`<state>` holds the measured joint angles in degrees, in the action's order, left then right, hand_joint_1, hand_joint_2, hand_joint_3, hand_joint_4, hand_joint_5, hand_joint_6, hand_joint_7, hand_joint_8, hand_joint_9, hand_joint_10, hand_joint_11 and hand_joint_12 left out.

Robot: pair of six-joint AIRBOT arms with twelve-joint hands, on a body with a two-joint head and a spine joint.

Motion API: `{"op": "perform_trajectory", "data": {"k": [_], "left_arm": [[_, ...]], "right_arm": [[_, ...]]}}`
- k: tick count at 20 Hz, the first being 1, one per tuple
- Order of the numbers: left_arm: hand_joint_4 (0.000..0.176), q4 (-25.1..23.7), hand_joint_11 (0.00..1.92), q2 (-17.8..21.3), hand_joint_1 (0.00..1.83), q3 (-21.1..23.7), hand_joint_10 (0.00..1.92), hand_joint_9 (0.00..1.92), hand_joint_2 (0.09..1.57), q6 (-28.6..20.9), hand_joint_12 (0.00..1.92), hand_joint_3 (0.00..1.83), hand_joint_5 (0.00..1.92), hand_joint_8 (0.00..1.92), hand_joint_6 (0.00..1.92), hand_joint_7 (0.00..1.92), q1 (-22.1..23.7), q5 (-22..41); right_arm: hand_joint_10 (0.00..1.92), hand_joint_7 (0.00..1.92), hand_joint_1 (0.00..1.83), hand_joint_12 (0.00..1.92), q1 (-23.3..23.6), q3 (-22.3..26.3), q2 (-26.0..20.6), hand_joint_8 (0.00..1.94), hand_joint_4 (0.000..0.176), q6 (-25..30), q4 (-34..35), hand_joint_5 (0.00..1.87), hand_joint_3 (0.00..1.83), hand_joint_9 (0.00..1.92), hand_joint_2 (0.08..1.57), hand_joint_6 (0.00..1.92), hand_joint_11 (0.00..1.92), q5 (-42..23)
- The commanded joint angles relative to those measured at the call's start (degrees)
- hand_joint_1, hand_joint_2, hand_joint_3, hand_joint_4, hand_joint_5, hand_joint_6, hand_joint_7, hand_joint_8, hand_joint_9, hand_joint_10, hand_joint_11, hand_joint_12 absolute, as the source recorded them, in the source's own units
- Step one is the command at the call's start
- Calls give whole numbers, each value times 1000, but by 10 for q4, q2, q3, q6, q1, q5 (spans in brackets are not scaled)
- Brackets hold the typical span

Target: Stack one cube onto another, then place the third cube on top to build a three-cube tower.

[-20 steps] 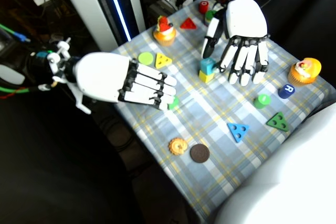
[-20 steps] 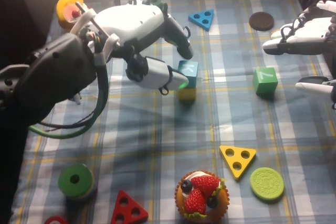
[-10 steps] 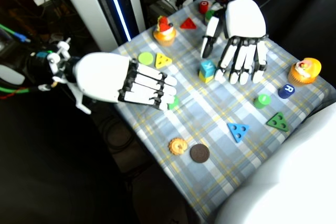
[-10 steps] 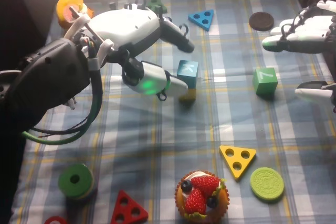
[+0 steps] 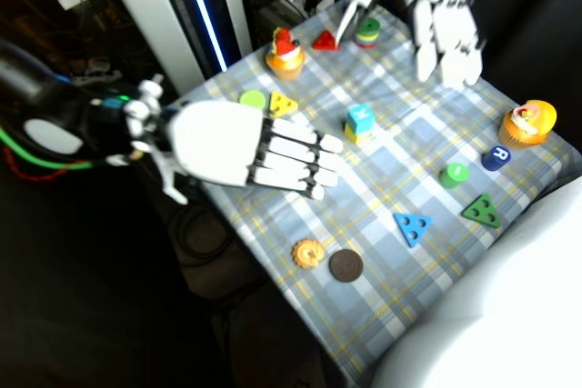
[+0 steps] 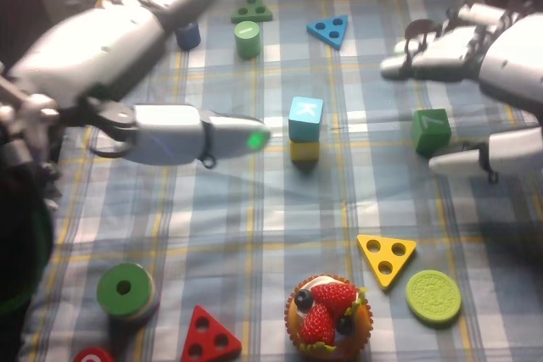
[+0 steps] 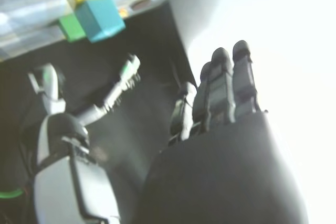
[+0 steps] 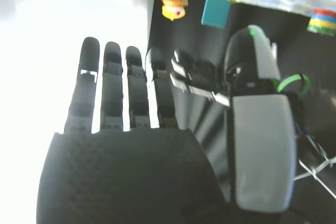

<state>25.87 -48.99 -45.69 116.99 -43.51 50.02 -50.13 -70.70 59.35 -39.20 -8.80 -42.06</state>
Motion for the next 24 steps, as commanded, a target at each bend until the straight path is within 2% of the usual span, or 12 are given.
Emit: {"op": "perform_trajectory", "data": {"k": [1,3,4,5,8,14,18,19,20,21,22,24], "left_arm": [[176,-25,0,5,551,7,2,109,805,-14,175,0,0,1,0,69,-5,97],[176,-29,23,18,583,23,1,101,805,-15,186,0,0,1,0,56,-18,127],[176,-31,4,20,581,26,0,114,785,-15,271,6,11,0,0,72,-21,134],[176,-31,4,21,581,28,0,114,785,-15,271,6,11,0,0,72,-23,142],[176,-30,0,23,573,32,0,104,778,-18,460,0,12,1,1,91,-28,153],[176,-27,0,23,616,32,4,151,780,-22,576,0,68,2,2,148,-29,157],[176,-27,0,23,582,32,1,144,786,-24,485,1,59,0,0,137,-29,158],[176,-27,0,23,579,32,1,144,786,-24,476,1,60,0,1,136,-29,158],[176,-27,0,23,568,32,3,159,790,-24,525,1,67,1,1,145,-29,158],[176,-26,0,23,568,32,3,159,790,-24,525,1,67,1,1,145,-30,158],[176,-24,0,23,579,32,5,175,792,-24,555,0,80,2,3,158,-30,158],[176,-20,0,23,583,32,2,173,788,-24,559,0,81,0,2,154,-33,158]], "right_arm": [[3,362,737,1016,14,-10,3,1,55,2,16,412,0,346,1012,7,0,-40],[7,379,751,1087,20,-23,13,1,63,-1,16,508,0,377,987,7,0,-18],[4,361,782,1009,21,-25,15,1,32,-4,16,536,2,341,1003,8,0,-11],[4,361,782,1009,26,-29,19,1,32,-12,17,536,2,341,1003,8,0,-1],[4,393,844,930,35,-36,28,5,0,-26,17,657,0,338,1003,17,0,17],[17,503,955,1055,40,-45,37,14,0,-28,17,842,3,424,1000,31,0,26],[16,664,997,1142,45,-48,41,6,0,-29,17,1023,0,577,984,24,37,27],[7,690,1052,1177,46,-48,41,13,91,-30,17,1083,0,602,1045,627,18,27],[9,714,1062,1195,47,-48,42,13,98,-30,17,1052,3,624,1068,825,24,27],[9,714,1062,1195,48,-48,42,13,98,-30,17,1052,3,624,1068,825,24,27],[32,811,1140,1201,49,-48,42,33,0,-30,16,1068,0,709,1071,841,91,27],[36,839,1171,1190,66,-39,37,33,0,-21,-9,1069,0,738,1071,842,112,26]]}}
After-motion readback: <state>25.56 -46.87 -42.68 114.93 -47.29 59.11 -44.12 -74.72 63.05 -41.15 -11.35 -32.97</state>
